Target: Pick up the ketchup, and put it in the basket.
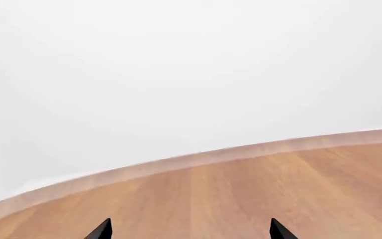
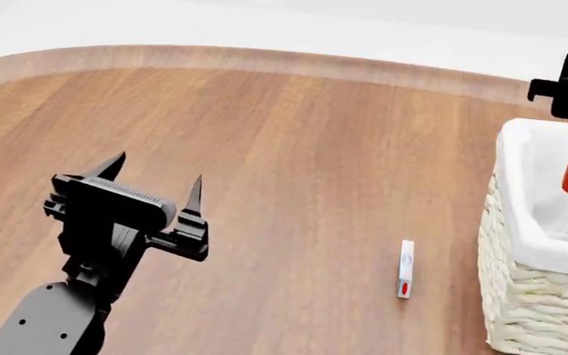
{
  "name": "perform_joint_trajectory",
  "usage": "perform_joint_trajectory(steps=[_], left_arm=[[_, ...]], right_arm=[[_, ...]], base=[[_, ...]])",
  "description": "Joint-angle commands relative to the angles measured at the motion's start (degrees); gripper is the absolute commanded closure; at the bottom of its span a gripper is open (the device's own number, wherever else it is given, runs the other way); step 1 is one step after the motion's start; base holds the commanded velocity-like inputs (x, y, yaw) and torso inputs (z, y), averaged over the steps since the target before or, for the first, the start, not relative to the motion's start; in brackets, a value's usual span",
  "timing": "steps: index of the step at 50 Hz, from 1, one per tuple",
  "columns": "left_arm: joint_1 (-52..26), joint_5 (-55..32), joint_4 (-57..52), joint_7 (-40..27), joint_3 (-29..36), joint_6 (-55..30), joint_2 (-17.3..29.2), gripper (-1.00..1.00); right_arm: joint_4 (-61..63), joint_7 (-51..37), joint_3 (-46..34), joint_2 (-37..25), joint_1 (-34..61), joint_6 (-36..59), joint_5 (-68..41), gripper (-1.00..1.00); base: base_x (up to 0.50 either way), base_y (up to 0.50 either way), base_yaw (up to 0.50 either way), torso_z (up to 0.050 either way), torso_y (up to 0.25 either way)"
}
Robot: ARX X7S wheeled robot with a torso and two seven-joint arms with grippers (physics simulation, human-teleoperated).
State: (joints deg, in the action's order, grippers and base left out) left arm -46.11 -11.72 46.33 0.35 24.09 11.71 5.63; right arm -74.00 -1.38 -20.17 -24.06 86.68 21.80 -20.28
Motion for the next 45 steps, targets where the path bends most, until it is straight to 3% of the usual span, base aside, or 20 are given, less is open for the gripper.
perform_joint_trajectory(steps=[1, 15, 45], left_arm=[[4.25, -0.75, -9.20, -2.15, 0.24, -2.74, 2.54, -1.00], [6.26, -2.29, -11.77, -1.56, 0.21, -3.48, 3.62, -1.00], [10.97, -5.34, -18.89, 2.39, 2.08, -4.79, 5.87, -1.00]], right_arm=[[-0.98, 0.42, 12.94, 0.38, -2.77, -2.06, 12.82, 1.00], [-0.98, 0.18, 21.28, 0.89, -6.00, -4.55, 18.74, 1.00], [-0.99, 3.41, 24.79, 2.72, -9.69, -9.58, 20.24, 1.00]], base=[[0.00, 0.00, 0.00, 0.000, 0.000], [0.00, 0.00, 0.00, 0.000, 0.000], [0.00, 0.00, 0.00, 0.000, 0.000]])
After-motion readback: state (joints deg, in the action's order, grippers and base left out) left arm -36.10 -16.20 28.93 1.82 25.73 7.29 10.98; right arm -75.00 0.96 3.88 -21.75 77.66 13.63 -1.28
